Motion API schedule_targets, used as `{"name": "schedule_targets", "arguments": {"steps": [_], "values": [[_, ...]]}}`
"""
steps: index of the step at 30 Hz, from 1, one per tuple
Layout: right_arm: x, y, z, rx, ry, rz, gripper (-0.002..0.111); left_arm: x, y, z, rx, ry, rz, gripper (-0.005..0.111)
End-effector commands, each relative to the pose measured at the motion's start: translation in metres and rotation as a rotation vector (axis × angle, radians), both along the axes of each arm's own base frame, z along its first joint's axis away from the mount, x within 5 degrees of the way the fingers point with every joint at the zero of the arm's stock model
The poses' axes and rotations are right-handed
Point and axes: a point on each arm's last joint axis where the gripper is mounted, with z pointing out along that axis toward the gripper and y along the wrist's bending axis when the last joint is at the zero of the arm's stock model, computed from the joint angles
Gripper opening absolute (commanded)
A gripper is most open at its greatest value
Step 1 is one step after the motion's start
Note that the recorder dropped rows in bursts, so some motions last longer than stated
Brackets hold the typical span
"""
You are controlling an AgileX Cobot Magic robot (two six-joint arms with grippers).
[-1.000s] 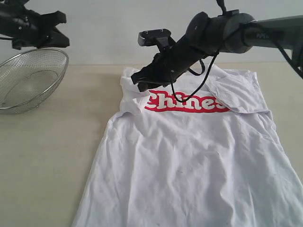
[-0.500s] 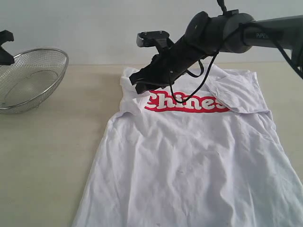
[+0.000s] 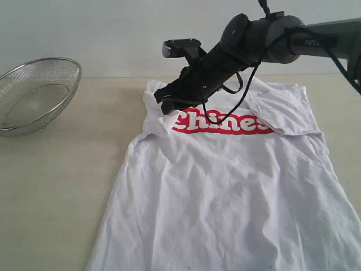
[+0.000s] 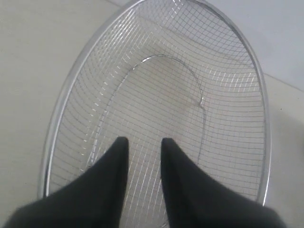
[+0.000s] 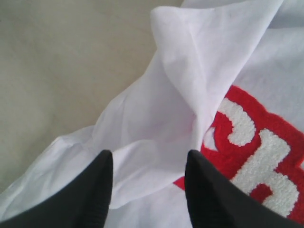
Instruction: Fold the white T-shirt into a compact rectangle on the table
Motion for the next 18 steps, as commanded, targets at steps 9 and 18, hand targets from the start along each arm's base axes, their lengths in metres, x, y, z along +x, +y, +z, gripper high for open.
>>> {"name": "schedule_targets", "arguments": {"steps": [9, 18], "values": [[-0.0001, 0.0000, 0.0069, 0.004, -0.014, 0.007, 0.042, -0.0070, 0.0011, -0.0092, -0.004, 0.043, -0.014, 0.036], [-0.0003, 0.0001, 0.0068, 0.006, -0.009, 0.005, 0.042, -0.0087, 0.0008, -0.0109, 0.009, 0.062, -0.033, 0.036]]}}
